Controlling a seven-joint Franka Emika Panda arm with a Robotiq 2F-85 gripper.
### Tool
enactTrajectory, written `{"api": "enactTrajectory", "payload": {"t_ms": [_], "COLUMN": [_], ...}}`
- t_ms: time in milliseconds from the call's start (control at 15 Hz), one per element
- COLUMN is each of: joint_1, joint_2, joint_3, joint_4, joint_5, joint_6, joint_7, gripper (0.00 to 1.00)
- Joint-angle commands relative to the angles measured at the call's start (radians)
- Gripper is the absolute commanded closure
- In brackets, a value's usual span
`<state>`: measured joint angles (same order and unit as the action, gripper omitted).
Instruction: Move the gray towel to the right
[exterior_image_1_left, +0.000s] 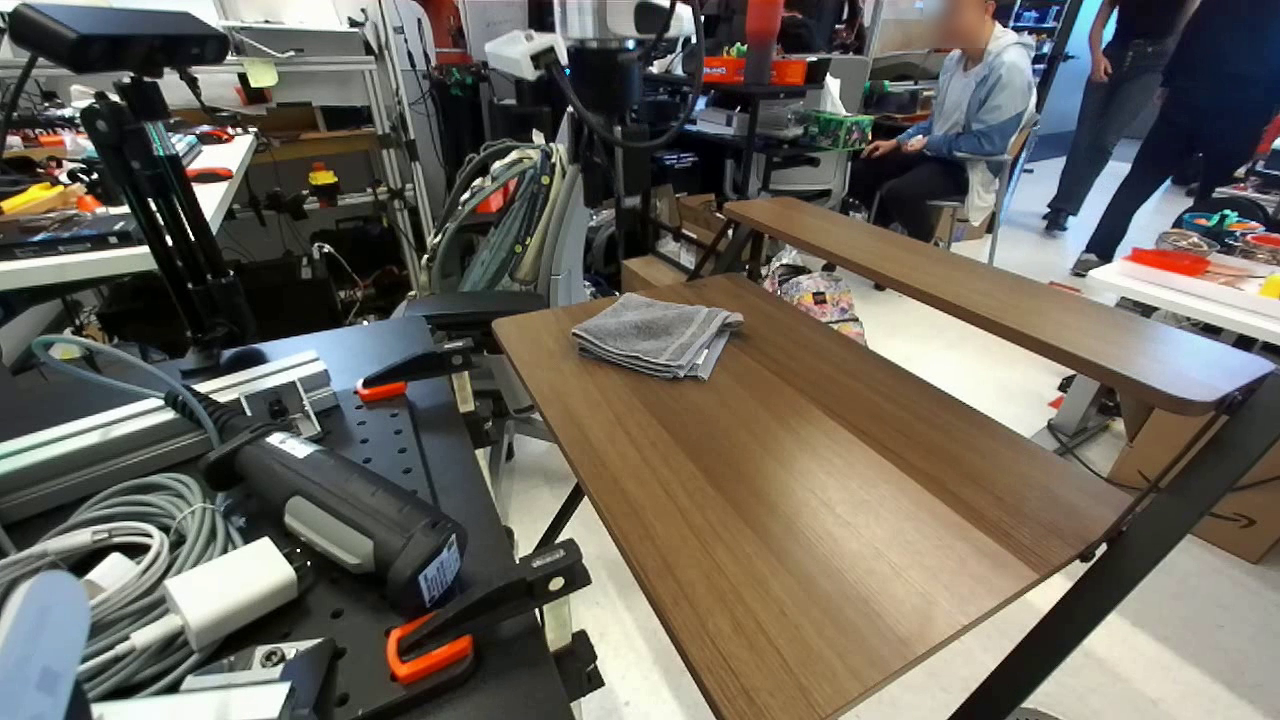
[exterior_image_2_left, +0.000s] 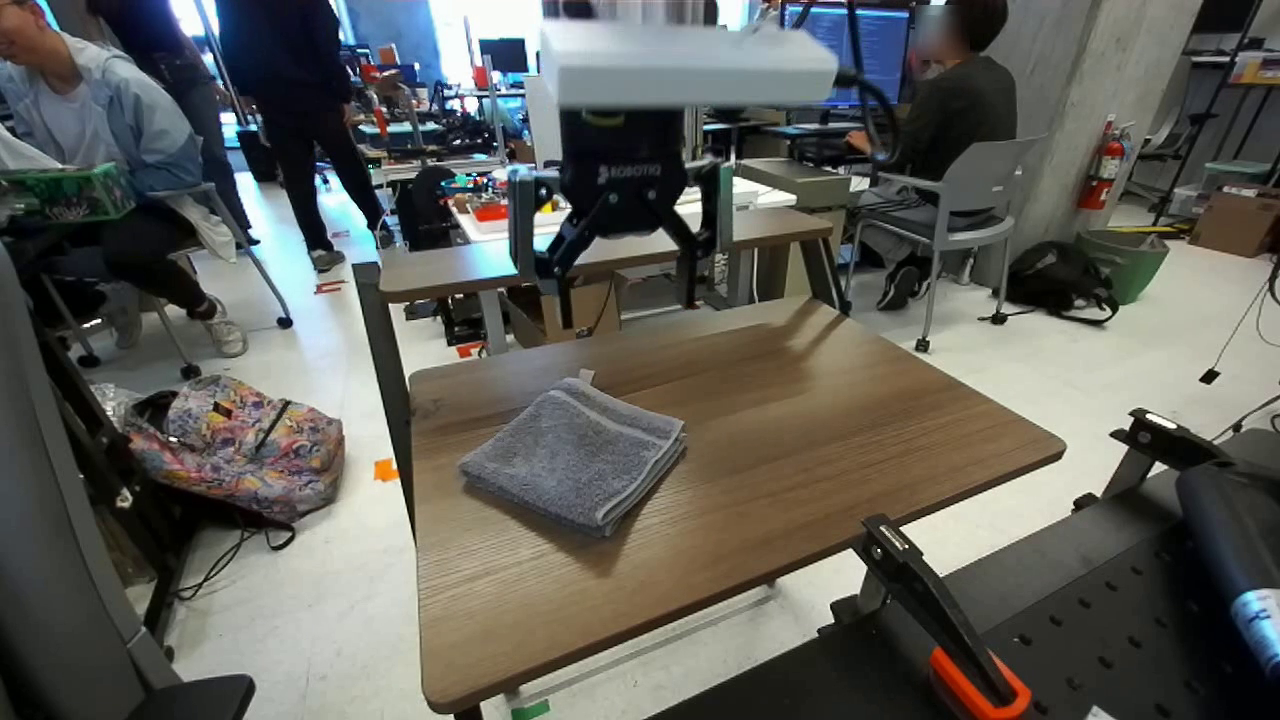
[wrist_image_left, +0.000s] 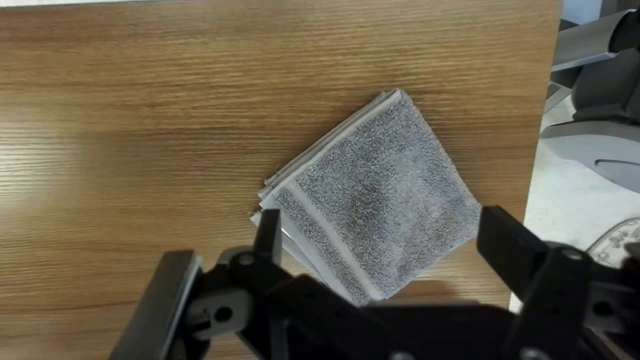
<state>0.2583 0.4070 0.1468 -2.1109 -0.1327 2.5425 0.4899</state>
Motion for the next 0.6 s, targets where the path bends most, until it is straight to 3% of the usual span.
{"api": "enactTrajectory", "payload": {"t_ms": [0, 533], "joint_1": [0.087, 0.192], "joint_2": [0.222, 0.499], "joint_3": [-0.072, -0.133], "joint_4": [0.223, 0.558], "joint_5": [-0.014, 0.022], "joint_6": [-0.01, -0.068], "joint_7": [0.046, 0.063], "gripper": [0.0, 0.0]}}
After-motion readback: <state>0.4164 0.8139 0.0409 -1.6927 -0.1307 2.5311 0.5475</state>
